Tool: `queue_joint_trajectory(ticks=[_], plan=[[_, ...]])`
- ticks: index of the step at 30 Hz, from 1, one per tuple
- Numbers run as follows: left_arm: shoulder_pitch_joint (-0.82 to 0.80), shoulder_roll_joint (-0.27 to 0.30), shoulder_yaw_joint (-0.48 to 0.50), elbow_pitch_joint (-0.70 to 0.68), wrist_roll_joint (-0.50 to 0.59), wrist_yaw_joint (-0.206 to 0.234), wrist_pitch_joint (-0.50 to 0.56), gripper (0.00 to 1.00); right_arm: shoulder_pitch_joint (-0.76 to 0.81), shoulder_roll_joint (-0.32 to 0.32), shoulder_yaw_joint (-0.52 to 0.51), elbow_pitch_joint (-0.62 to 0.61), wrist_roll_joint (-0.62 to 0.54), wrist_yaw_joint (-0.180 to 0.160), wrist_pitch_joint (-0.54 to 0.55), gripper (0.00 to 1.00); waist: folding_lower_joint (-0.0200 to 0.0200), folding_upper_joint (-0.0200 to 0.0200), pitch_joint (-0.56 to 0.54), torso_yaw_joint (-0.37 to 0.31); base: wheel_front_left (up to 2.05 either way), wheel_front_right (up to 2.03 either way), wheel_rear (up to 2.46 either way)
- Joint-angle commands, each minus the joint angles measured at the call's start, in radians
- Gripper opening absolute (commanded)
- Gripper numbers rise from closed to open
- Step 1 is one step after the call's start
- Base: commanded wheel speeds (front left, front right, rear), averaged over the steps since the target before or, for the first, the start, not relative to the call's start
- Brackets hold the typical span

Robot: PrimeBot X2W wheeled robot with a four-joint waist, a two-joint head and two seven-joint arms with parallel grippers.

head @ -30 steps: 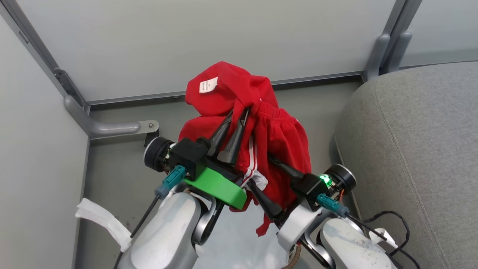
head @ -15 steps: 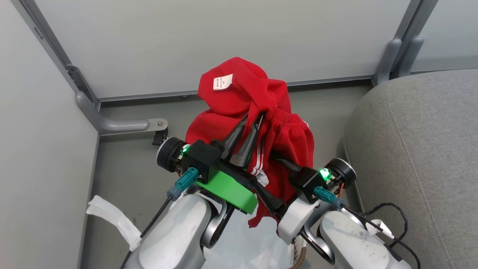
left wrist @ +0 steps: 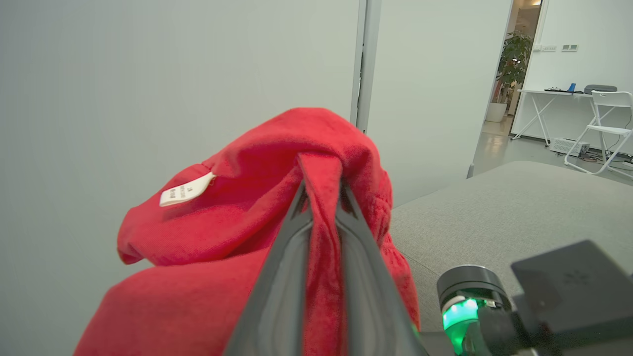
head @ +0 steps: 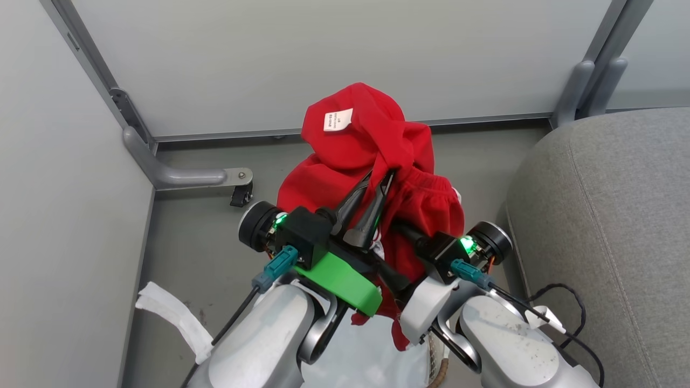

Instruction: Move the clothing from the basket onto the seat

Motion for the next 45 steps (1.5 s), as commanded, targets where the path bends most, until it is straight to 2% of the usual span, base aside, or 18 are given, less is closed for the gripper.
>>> queue_joint_trajectory(ticks=[1, 24, 25, 26, 35, 45], plan=[[-0.018, 0.001, 0.000, -0.003, -0.003, 0.003, -0.004, 0.00, -0.013, -0.004, 0.001, 0.006, 0.012, -0.001, -0.002, 0.00, 0.0000, 0.0000, -0.001, 0.002, 0.00, 0.00, 0.00], [0.001, 0.001, 0.018, -0.003, -0.004, 0.018, -0.004, 0.00, -0.002, -0.004, 0.001, 0.012, 0.039, -0.001, -0.002, 0.00, 0.0000, 0.0000, -0.003, -0.008, 0.00, 0.00, 0.00], [0.003, 0.001, 0.019, -0.002, -0.006, 0.021, -0.004, 0.31, -0.003, -0.004, 0.002, 0.012, 0.039, -0.001, -0.002, 0.00, 0.0000, 0.0000, -0.002, -0.010, 0.00, 0.00, 0.00], [0.003, 0.001, 0.023, -0.005, -0.007, 0.024, -0.004, 1.00, -0.004, -0.004, 0.002, 0.011, 0.038, -0.001, -0.002, 0.00, 0.0000, 0.0000, -0.001, -0.011, 0.00, 0.00, 0.00], [0.001, 0.001, 0.059, -0.001, 0.031, 0.036, -0.002, 1.00, -0.001, -0.004, -0.015, -0.014, 0.044, -0.001, -0.002, 0.00, 0.0000, 0.0000, 0.019, -0.066, 0.00, 0.00, 0.00], [0.001, 0.001, 0.121, 0.011, 0.071, 0.030, -0.002, 1.00, 0.033, -0.004, -0.052, -0.042, 0.037, -0.001, -0.002, 0.00, 0.0000, 0.0000, 0.062, -0.248, 0.00, 0.00, 0.00]])
